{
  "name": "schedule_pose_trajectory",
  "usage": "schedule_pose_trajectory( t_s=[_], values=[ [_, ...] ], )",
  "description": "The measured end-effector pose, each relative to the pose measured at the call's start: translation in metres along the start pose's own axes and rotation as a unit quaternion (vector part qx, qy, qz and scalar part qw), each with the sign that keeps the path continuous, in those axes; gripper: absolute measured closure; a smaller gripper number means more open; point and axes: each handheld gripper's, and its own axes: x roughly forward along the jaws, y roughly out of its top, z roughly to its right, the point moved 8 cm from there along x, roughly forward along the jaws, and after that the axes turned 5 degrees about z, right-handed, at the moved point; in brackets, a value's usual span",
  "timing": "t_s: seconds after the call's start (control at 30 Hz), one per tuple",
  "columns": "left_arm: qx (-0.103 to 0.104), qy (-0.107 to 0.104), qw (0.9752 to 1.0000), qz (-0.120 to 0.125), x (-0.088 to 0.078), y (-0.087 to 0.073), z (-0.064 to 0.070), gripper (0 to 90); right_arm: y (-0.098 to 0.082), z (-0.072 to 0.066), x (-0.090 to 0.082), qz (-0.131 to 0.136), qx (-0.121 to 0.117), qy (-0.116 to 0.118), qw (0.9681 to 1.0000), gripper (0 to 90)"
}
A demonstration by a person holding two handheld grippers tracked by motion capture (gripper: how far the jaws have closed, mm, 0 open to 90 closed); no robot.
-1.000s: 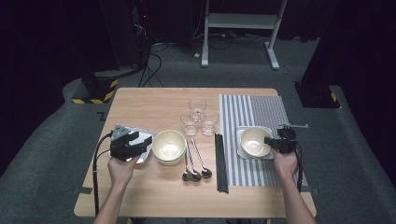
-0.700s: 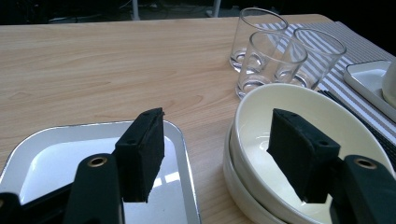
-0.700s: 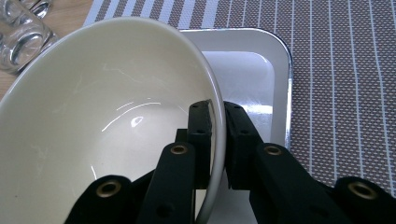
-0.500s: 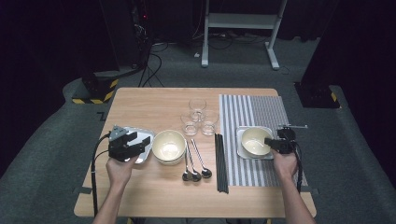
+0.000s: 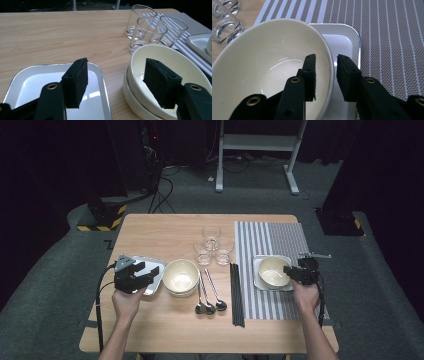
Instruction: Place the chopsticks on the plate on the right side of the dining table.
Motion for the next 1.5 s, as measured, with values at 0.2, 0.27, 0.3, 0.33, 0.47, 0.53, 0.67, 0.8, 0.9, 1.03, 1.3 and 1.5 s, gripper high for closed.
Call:
schedule_pose_trajectory(
  t_s=[0.2,0.27,0.3,0.33,0.47,0.53,0.67,0.8,0.9,1.03,1.3,1.5],
  values=[
    [-0.005,0.002,1.0000,-0.005,0.000,-0.006,-0.002,36.0,0.001,-0.003,-0.004,0.008,-0.015,-0.006,0.9998,63.6],
    [-0.008,0.003,1.0000,-0.006,-0.001,-0.008,-0.004,36.0,0.002,-0.005,-0.006,0.013,-0.022,-0.006,0.9997,62.9],
    [-0.009,0.003,0.9999,-0.006,-0.001,-0.008,-0.004,36.0,0.003,-0.006,-0.006,0.015,-0.024,-0.006,0.9996,62.6],
    [-0.009,0.004,0.9999,-0.006,-0.001,-0.009,-0.005,36.0,0.003,-0.007,-0.007,0.016,-0.028,-0.006,0.9995,62.4],
    [-0.010,0.006,0.9999,-0.008,-0.002,-0.012,-0.006,36.0,0.003,-0.010,-0.008,0.019,-0.033,-0.006,0.9993,60.9],
    [-0.010,0.009,0.9999,-0.010,-0.003,-0.014,-0.008,36.0,0.003,-0.011,-0.010,0.021,-0.036,-0.006,0.9991,59.6],
    [-0.013,0.012,0.9998,-0.011,-0.006,-0.016,-0.010,36.0,0.003,-0.012,-0.011,0.021,-0.036,-0.008,0.9991,59.3],
    [-0.017,0.014,0.9997,-0.010,-0.008,-0.018,-0.013,36.0,0.003,-0.012,-0.012,0.025,-0.041,-0.012,0.9988,59.0],
    [-0.019,0.015,0.9996,-0.012,-0.008,-0.021,-0.014,36.0,0.003,-0.013,-0.013,0.026,-0.043,-0.015,0.9986,59.0],
    [-0.022,0.017,0.9995,-0.013,-0.008,-0.024,-0.016,36.0,0.003,-0.013,-0.013,0.026,-0.046,-0.013,0.9985,56.9],
    [-0.026,0.021,0.9993,-0.019,-0.010,-0.032,-0.020,35.7,0.004,-0.014,-0.016,0.029,-0.047,-0.014,0.9984,56.3],
    [-0.028,0.022,0.9991,-0.021,-0.011,-0.037,-0.022,35.6,0.006,-0.014,-0.020,0.037,-0.047,-0.013,0.9981,56.3]
  ],
)
